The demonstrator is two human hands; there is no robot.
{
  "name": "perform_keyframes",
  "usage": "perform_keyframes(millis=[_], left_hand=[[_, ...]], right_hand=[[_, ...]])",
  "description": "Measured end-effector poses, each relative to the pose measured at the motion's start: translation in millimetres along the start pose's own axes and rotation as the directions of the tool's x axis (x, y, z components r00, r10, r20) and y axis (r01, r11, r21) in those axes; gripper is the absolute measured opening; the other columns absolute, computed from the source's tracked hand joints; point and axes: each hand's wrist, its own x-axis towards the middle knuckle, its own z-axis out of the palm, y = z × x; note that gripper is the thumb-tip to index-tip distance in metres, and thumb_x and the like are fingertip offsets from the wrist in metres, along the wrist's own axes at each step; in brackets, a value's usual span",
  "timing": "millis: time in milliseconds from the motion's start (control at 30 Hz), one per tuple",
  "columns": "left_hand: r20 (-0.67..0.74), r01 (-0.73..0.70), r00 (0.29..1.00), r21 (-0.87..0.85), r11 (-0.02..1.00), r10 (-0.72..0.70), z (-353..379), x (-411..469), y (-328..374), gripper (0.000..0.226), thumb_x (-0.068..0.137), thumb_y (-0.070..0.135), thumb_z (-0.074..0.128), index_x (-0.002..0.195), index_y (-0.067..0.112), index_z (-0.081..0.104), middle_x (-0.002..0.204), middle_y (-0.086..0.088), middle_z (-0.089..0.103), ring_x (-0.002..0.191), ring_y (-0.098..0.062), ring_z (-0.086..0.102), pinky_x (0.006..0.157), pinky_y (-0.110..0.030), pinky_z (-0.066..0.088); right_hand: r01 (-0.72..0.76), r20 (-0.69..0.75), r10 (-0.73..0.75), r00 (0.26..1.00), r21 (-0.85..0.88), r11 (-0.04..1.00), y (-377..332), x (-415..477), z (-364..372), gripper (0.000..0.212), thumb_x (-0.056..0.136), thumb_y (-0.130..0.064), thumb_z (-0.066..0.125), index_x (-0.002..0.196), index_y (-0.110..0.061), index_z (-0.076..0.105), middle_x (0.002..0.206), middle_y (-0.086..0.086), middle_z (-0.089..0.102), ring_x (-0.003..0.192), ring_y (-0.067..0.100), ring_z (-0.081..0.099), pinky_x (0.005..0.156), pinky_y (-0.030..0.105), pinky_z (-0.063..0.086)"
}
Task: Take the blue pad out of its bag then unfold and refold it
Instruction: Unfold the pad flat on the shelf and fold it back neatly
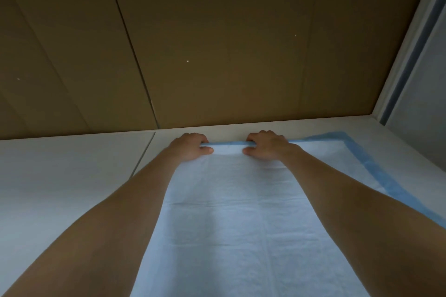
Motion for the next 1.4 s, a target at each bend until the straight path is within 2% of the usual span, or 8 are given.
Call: perform_keyframes(millis=[500, 600, 733, 933, 1133, 1233, 1333, 1400], left_hand=[[-0.09, 0.18, 0.981, 0.128, 0.975, -0.169, -27.8, -14.1, -12.9, 0.061, 0.08, 0.077, 0.037, 0.095, 0.024, 0.061, 0.095, 0.003, 0.06, 0.091, -0.019, 0.056, 0.082, -0.032, 0.039], [-0.177, 0.3, 0.946, 0.176, 0.937, -0.27, -30.0, -12.9, -23.7, 0.068, 0.088, 0.073, 0.019, 0.107, 0.023, 0.061, 0.112, -0.003, 0.063, 0.112, -0.025, 0.056, 0.095, -0.039, 0.038], [-0.154, 0.493, 0.847, -0.132, 0.86, -0.51, -27.1, -9.6, -42.8, 0.068, 0.095, 0.06, 0.016, 0.143, 0.016, 0.036, 0.145, -0.015, 0.041, 0.134, -0.035, 0.038, 0.108, -0.047, 0.031], [-0.079, 0.453, 0.795, -0.582, 0.676, -0.601, -26.1, -13.0, -47.0, 0.058, 0.102, 0.039, 0.029, 0.141, -0.003, 0.038, 0.147, -0.021, 0.037, 0.135, -0.036, 0.036, 0.111, -0.039, 0.03], [-0.222, 0.541, 0.682, -0.489, 0.684, -0.697, -33.0, -21.7, -58.6, 0.036, 0.093, 0.024, 0.05, 0.122, 0.005, 0.058, 0.126, -0.016, 0.059, 0.116, -0.035, 0.055, 0.092, -0.037, 0.043], [-0.35, 0.576, 0.734, -0.133, 0.806, -0.582, -38.1, -22.5, -45.6, 0.037, 0.096, 0.034, 0.044, 0.125, 0.017, 0.057, 0.132, -0.011, 0.053, 0.124, -0.031, 0.045, 0.098, -0.04, 0.038], [-0.35, 0.121, 0.923, -0.135, 0.983, -0.162, -36.0, -14.0, -27.9, 0.028, 0.093, 0.043, 0.049, 0.112, 0.029, 0.066, 0.117, 0.003, 0.065, 0.111, -0.022, 0.058, 0.092, -0.032, 0.044], [-0.201, -0.109, 0.978, -0.224, 0.968, 0.064, -29.6, -10.8, -15.2, 0.023, 0.088, 0.043, 0.059, 0.106, 0.031, 0.066, 0.109, 0.007, 0.067, 0.103, -0.015, 0.062, 0.087, -0.028, 0.046]], right_hand=[[0.014, -0.08, -0.004, 0.997, 0.123, 0.992, -0.9, 1.6, -15.0, 0.062, 0.078, -0.073, 0.053, 0.12, -0.028, 0.059, 0.119, -0.007, 0.058, 0.113, 0.017, 0.053, 0.088, 0.033, 0.042], [0.029, -0.089, -0.018, 0.996, 0.123, 0.992, 1.3, 4.0, -16.5, 0.052, 0.079, -0.072, 0.053, 0.107, -0.029, 0.061, 0.101, -0.007, 0.058, 0.105, 0.017, 0.055, 0.083, 0.033, 0.042], [0.044, -0.101, -0.032, 0.994, 0.129, 0.991, 6.4, 5.0, -16.2, 0.045, 0.08, -0.07, 0.053, 0.098, -0.03, 0.06, 0.09, -0.006, 0.055, 0.097, 0.018, 0.056, 0.081, 0.034, 0.041], [0.078, -0.105, -0.062, 0.993, 0.148, 0.986, 5.2, 2.6, -16.0, 0.039, 0.081, -0.068, 0.054, 0.092, -0.031, 0.057, 0.085, -0.007, 0.054, 0.089, 0.016, 0.052, 0.076, 0.031, 0.037], [0.097, -0.094, -0.081, 0.992, 0.18, 0.979, 5.4, 4.7, -10.8, 0.039, 0.079, -0.069, 0.055, 0.088, -0.031, 0.058, 0.079, -0.01, 0.053, 0.087, 0.015, 0.053, 0.073, 0.031, 0.036], [0.116, -0.091, -0.1, 0.991, 0.186, 0.976, 4.5, 5.0, -9.5, 0.039, 0.079, -0.068, 0.055, 0.089, -0.031, 0.059, 0.083, -0.008, 0.055, 0.088, 0.016, 0.053, 0.073, 0.031, 0.037], [0.122, -0.09, -0.107, 0.99, 0.18, 0.976, 4.5, 4.6, -8.5, 0.038, 0.08, -0.068, 0.055, 0.089, -0.031, 0.059, 0.087, -0.006, 0.056, 0.089, 0.016, 0.053, 0.075, 0.032, 0.037], [0.123, -0.085, -0.109, 0.99, 0.181, 0.976, 4.7, 4.1, -8.4, 0.038, 0.081, -0.068, 0.054, 0.091, -0.031, 0.06, 0.088, -0.006, 0.057, 0.089, 0.016, 0.053, 0.075, 0.032, 0.037]])
